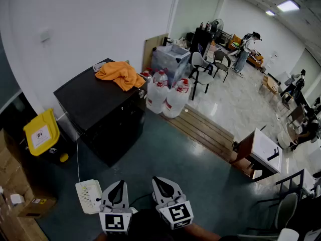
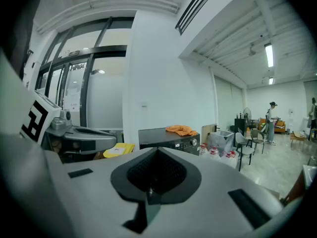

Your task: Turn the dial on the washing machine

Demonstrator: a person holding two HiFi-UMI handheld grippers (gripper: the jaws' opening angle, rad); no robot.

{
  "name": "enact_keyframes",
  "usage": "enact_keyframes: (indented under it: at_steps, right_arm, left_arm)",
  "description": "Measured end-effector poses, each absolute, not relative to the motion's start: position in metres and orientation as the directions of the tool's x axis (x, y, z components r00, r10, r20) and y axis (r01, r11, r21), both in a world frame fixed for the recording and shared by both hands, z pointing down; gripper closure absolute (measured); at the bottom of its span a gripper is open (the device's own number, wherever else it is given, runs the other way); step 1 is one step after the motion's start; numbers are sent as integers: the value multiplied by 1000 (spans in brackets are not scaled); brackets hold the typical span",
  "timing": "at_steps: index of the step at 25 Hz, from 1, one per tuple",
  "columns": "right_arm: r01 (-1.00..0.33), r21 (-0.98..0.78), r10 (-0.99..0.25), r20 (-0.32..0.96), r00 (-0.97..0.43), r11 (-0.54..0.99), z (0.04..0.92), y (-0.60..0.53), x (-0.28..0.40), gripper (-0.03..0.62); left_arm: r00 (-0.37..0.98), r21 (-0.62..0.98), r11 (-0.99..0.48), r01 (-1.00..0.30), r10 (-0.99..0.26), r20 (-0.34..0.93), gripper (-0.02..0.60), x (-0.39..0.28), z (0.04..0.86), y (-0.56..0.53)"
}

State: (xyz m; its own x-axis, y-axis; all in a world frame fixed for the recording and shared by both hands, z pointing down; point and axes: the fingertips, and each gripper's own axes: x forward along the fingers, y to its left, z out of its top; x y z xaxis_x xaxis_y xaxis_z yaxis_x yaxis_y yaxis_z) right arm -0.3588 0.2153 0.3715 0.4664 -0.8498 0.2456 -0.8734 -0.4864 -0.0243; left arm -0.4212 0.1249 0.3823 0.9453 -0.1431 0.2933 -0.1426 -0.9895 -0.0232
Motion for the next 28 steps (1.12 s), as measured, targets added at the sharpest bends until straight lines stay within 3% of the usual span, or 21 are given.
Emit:
enact_keyframes:
  at_steps: [22,25,28]
  right_arm:
    - [-879,-44,-850,282,446,-475,372,188,-358,575]
    - [-891,-52,-861,288,419,-451,375,184,-351,390]
    - [-902,-47,-870,291,399,-429,375,185,-343,320]
  left_arm:
    - [952,25,-989,-147,-134,276,565,-423,380,98]
    - [947,33,-986,-162,-146,287,432,-415,382,96]
    - [943,32,-982,-188,-172,286,330,-407,379,96]
